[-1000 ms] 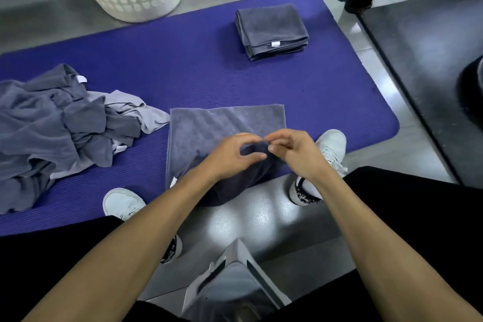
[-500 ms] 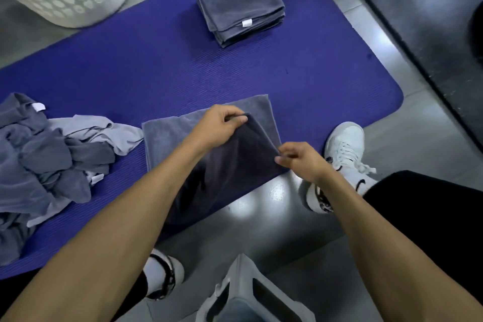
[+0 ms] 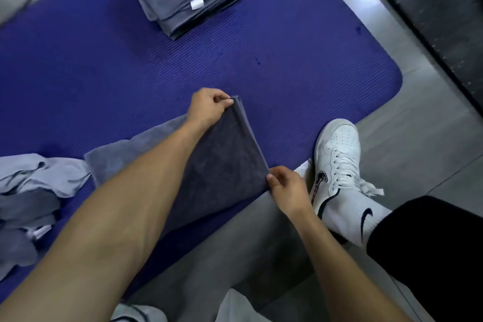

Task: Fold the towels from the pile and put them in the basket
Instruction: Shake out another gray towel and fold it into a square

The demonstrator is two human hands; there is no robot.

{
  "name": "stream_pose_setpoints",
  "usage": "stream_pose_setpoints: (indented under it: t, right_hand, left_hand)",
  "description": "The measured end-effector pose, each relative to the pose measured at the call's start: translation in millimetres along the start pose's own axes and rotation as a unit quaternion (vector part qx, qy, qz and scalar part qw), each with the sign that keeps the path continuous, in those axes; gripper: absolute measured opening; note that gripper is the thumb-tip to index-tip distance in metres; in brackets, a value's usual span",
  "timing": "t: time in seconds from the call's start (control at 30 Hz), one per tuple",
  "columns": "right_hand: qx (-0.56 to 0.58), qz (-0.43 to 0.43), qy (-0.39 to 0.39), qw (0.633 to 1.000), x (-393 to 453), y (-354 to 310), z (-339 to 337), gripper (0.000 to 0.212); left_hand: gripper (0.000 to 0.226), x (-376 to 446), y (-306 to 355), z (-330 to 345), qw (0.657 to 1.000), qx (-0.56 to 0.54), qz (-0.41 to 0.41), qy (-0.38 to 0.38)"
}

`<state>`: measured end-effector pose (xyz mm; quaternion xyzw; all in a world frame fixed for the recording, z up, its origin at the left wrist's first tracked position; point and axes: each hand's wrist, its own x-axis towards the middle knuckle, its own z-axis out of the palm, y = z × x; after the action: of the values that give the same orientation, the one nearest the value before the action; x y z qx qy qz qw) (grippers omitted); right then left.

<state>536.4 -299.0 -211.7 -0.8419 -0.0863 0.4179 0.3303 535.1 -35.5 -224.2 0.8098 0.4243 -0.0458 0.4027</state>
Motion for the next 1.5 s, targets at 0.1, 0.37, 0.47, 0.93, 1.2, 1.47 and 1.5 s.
stream_pose_setpoints:
  t: [0.1, 0.37, 0.47, 0.93, 1.2, 1.47, 1.5]
  right_hand:
    - [-0.001, -0.003, 0.039, 0.999, 2, 1, 6, 0.013]
    - [-0.056, 0.027, 0.035, 0.997, -1, 14, 11, 0.024]
    - [-0.044, 0.036, 0.013, 0.998, -2, 8, 1, 0.027]
    - [0.010, -0.246, 0.158, 0.956, -104, -200, -72, 0.027]
    - [-0.210, -0.446, 0.051, 0.868, -204, -319, -84, 0.029]
    - [-0.312, -0.495, 0.118, 0.802, -206, -329, -100, 0.027]
    - [-0.332, -0.501, 0.111, 0.791, -207, -328, -98, 0.027]
  left_hand:
    - [0.016, -5, 0, 9, 0.999, 0.032, 0.021, 0.037]
    - [0.021, -11, 11, 4, 0.988, 0.147, 0.027, 0.030]
    - [0.012, -30, 21, -16, 0.996, 0.076, 0.035, 0.013]
    - [0.009, -209, 44, -231, 0.959, -0.170, 0.067, 0.215]
    - [0.008, -284, 15, -315, 0.956, -0.058, -0.019, 0.286]
    - [0.006, -306, 29, -319, 0.914, -0.196, 0.022, 0.355]
    - [0.007, -307, 27, -320, 0.915, -0.183, 0.013, 0.358]
